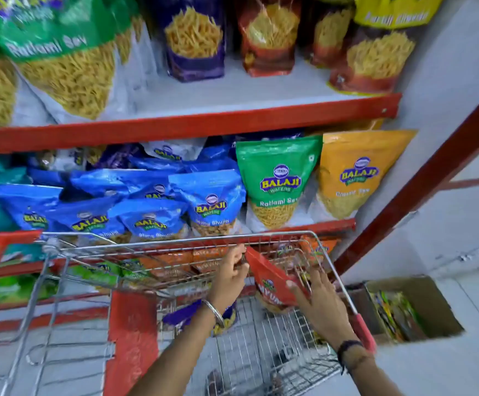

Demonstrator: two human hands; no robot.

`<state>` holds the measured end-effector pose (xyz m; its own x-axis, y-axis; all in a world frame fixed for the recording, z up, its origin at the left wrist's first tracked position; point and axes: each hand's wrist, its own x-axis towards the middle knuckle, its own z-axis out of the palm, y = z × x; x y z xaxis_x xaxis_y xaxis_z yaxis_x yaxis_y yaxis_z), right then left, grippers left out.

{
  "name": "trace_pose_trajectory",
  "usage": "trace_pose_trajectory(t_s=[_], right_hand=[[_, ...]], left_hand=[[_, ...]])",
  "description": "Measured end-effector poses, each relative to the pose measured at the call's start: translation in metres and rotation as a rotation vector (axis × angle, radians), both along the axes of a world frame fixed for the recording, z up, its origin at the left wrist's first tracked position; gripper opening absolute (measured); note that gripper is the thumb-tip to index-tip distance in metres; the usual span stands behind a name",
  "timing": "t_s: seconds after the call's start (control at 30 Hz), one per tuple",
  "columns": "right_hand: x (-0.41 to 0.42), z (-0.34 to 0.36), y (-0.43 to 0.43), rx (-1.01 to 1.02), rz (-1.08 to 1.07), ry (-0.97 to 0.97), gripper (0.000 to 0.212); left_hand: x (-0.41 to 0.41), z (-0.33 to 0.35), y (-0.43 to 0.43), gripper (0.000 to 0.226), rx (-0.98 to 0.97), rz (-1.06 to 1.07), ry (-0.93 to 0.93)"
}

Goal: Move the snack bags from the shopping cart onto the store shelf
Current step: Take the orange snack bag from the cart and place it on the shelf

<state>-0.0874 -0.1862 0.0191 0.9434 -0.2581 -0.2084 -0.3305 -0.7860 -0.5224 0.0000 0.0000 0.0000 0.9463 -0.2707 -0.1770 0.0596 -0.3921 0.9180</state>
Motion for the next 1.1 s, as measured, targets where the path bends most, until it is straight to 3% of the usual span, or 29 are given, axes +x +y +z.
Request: trace_pose_trajectory(t_s=[0.07, 0.17, 0.3, 0.43, 0.57, 0.67, 0.87, 1.03, 1.1], right_hand=[[0.002, -0.017, -0.003, 0.046, -0.066, 0.111, 0.069], [0.003, -0.045, -0.006, 0.149, -0.107, 0.253, 0.066], [0.019, -0.080, -0.016, 0.296, -0.235, 0.323, 0.053], [0.026, -0.104, -0.025, 0.339, -0.291, 0.363, 0.038], [0.024, -0.120, -0.029, 0.376, -0.286, 0.376, 0.032], [0.024, -0.126, -0.029, 0.353, -0.297, 0.349, 0.029], [0.022, -0.124, -0.037, 0.393, -0.401, 0.214, 0.017], [0.019, -0.082, -0.043, 0.728, -0.442, -0.070, 0.013], [0.021, -0.057, -0.043, 0.858, -0.465, -0.167, 0.006]], left_hand=[[0.001, -0.020, -0.011, 0.050, -0.007, 0.018, 0.127], [0.012, -0.058, -0.024, 0.060, 0.145, 0.020, 0.319], [0.047, -0.107, -0.037, 0.039, 0.214, 0.033, 0.336], [0.077, -0.139, -0.052, 0.037, 0.142, 0.018, 0.388], [0.083, -0.172, -0.051, 0.032, 0.206, 0.007, 0.460], [0.077, -0.152, -0.050, 0.041, 0.255, 0.026, 0.443], [0.063, -0.127, -0.051, 0.029, 0.235, 0.079, 0.400], [0.044, -0.064, -0.051, 0.044, -0.017, 0.169, 0.314], [0.038, -0.037, -0.048, 0.034, -0.121, 0.239, 0.301]])
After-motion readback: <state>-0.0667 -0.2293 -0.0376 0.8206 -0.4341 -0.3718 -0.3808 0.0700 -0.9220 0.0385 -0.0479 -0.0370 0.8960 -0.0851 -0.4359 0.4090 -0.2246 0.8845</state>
